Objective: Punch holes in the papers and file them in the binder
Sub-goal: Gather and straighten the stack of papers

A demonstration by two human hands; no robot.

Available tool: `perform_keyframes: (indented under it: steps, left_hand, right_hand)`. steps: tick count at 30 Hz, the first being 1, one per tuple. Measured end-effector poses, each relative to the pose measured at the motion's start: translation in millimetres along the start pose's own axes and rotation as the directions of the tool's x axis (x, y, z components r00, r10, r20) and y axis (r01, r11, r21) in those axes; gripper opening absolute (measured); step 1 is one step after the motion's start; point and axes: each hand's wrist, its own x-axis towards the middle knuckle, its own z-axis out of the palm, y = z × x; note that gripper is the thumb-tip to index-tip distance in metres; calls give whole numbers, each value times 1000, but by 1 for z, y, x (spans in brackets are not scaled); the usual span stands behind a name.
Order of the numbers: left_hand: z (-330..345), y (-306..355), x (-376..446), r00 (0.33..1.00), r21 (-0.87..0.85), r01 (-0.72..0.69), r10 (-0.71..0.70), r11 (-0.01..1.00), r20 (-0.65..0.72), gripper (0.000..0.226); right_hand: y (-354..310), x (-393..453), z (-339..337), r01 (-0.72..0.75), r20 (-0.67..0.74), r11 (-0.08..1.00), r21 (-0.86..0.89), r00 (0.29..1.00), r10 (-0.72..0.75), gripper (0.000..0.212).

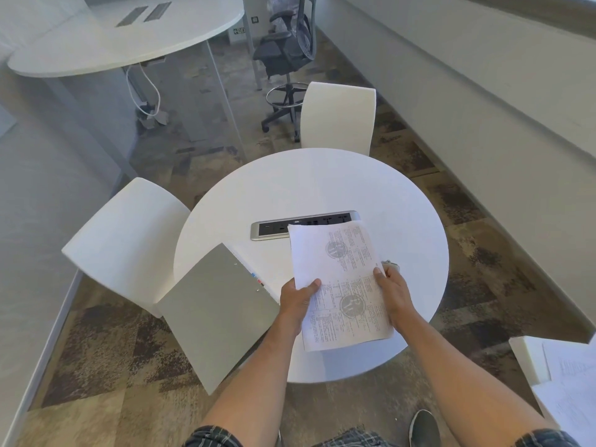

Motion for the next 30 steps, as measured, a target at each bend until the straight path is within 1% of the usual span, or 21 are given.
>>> perform_keyframes:
  steps: [3,6,9,11,15,19,21,23,25,26,27,28,29,30]
  left_hand:
    - [-1,-2,1,999,5,-10,10,1000,-39,10]
    - [-8,-2,5,999,37,-17,18,999,-37,9]
    - [-14,1,8,1000,134,-21,21,991,-1,15]
    - [-17,4,10,999,203,-32,26,979,28,21]
    - [-20,16,14,998,338,-54,44,940,38,16]
    - [-20,27,16,998,369,-56,50,928,26,19]
    - [-20,29,18,998,410,-68,61,910,29,23]
    - [-22,35,19,996,470,-88,73,878,50,21]
    - [-21,44,21,991,568,-126,84,814,99,18]
    - [-20,50,22,987,643,-157,88,750,138,14]
    - [-17,57,23,979,730,-200,97,654,182,10]
    - [-13,64,23,968,811,-247,104,530,227,10]
    - [-7,71,24,955,865,-296,104,404,278,11]
    - [2,78,23,940,894,-341,85,289,331,10]
  right_hand:
    - [1,-1,-1,32,0,999,-19,999,-32,26]
    - [5,3,-6,9,14,999,-32,1000,-9,18]
    - [10,7,-12,-49,64,997,-52,997,53,12]
    - [13,9,-17,-69,89,993,-96,993,78,11]
    - [13,12,-22,-73,122,984,-160,988,93,14]
    - [4,15,-22,-44,100,987,-152,993,60,12]
    - [0,17,-22,-7,66,988,-154,998,18,18]
    - [-3,20,-21,37,-24,984,-172,999,-41,32]
    - [-7,23,-22,91,-151,961,-262,979,-134,48]
    - [-10,23,-22,139,-180,936,-322,962,-205,55]
    - [-14,24,-22,216,-165,889,-403,939,-303,65]
    - [-19,24,-23,320,-94,803,-502,903,-419,78]
    - [-24,24,-23,433,32,666,-607,851,-524,90]
    - [-30,24,-22,538,182,492,-684,779,-600,96]
